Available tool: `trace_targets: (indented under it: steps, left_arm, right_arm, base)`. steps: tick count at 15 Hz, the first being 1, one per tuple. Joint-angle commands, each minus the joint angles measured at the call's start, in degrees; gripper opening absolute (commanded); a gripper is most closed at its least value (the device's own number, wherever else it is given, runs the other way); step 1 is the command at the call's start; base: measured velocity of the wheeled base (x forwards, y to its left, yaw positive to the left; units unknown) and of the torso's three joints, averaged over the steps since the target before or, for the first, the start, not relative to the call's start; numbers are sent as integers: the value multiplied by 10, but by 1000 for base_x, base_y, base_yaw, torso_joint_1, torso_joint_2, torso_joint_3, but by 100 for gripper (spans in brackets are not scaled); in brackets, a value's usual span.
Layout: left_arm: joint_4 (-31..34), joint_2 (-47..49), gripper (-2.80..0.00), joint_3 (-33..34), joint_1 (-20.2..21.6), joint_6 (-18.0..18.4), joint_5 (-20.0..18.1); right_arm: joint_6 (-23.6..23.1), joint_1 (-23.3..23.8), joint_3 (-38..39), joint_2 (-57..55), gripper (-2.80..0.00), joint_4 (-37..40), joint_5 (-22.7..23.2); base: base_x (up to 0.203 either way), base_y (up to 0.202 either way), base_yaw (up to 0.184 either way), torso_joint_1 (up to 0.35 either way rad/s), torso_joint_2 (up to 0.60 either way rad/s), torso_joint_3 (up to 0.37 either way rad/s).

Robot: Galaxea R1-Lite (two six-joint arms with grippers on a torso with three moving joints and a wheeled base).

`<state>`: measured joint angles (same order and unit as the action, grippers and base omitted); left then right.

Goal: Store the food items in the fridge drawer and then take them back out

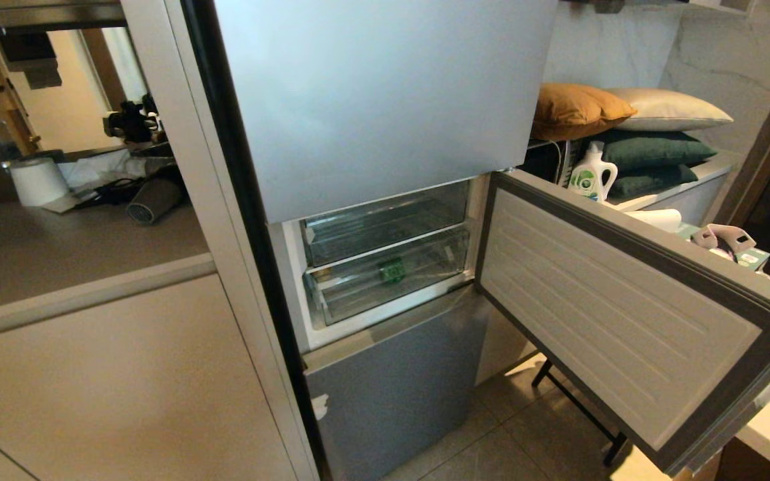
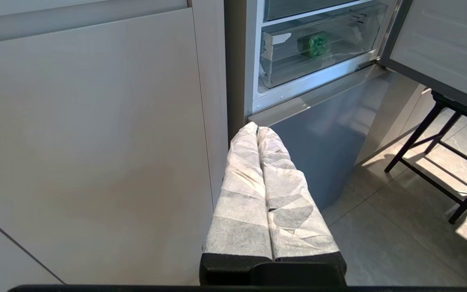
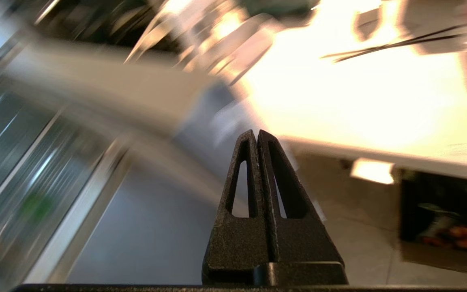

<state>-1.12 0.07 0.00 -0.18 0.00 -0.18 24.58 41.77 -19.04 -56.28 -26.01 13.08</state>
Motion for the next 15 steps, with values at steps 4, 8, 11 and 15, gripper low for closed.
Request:
trace_targets:
  steps: [4, 8, 11, 15]
  left_arm:
    - [0, 0, -280, 5, 0, 0, 0]
    - [0, 0, -280, 5, 0, 0, 0]
    - [0, 0, -280, 5, 0, 0, 0]
    - [0, 0, -280, 5, 0, 0, 0]
  right_arm:
    - [-22, 180, 0, -173, -280, -77, 144]
    - [-31, 195, -22, -316, -280, -174, 211]
    - [-32, 196, -88, -406, -280, -194, 274]
    - [-30, 194, -126, -457, -280, -199, 395]
  base:
    - [0, 0, 0, 0, 0, 0]
    - [0, 0, 0, 0, 0, 0]
    - [0, 0, 0, 0, 0, 0]
    - [0, 0, 0, 0, 0, 0]
